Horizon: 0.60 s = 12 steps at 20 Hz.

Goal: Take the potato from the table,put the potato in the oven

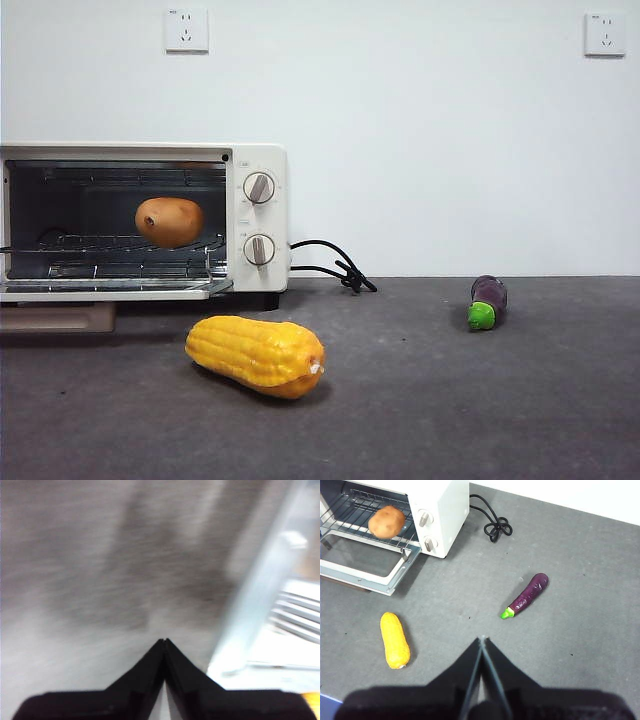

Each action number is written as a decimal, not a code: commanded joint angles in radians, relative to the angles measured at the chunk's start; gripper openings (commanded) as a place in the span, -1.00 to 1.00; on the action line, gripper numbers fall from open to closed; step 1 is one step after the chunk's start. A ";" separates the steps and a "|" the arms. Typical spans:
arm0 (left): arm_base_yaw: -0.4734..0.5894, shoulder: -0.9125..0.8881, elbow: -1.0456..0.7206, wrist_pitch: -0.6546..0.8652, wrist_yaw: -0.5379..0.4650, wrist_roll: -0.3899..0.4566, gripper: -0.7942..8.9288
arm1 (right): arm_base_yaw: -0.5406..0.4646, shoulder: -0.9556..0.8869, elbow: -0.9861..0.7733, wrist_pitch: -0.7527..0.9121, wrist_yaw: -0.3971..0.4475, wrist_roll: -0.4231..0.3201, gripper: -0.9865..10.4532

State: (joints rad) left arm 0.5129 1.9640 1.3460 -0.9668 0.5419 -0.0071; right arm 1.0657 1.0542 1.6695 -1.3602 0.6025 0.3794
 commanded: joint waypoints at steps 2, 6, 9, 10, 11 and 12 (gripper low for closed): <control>-0.005 0.013 -0.011 0.011 0.111 0.011 -0.85 | 0.001 0.003 -0.008 -0.021 0.005 0.015 -0.83; -0.009 0.013 -0.011 0.002 0.116 0.011 -0.85 | 0.001 0.003 -0.008 -0.021 0.005 0.022 -0.83; -0.009 0.013 -0.011 0.001 0.148 0.009 -0.85 | 0.001 0.003 -0.008 -0.021 0.011 0.022 -0.83; -0.009 0.012 -0.011 0.001 0.163 0.006 -0.85 | 0.001 0.003 -0.008 -0.021 0.020 0.022 -0.83; -0.009 0.011 -0.011 0.001 0.179 0.006 -0.85 | 0.001 0.003 -0.008 -0.021 0.020 0.022 -0.83; -0.009 0.009 -0.011 0.004 0.199 0.003 -0.85 | 0.001 0.003 -0.008 -0.021 0.020 0.022 -0.83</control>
State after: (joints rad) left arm 0.5159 1.9656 1.3407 -0.9588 0.6861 -0.0105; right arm 1.0657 1.0561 1.6676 -1.3602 0.6182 0.3897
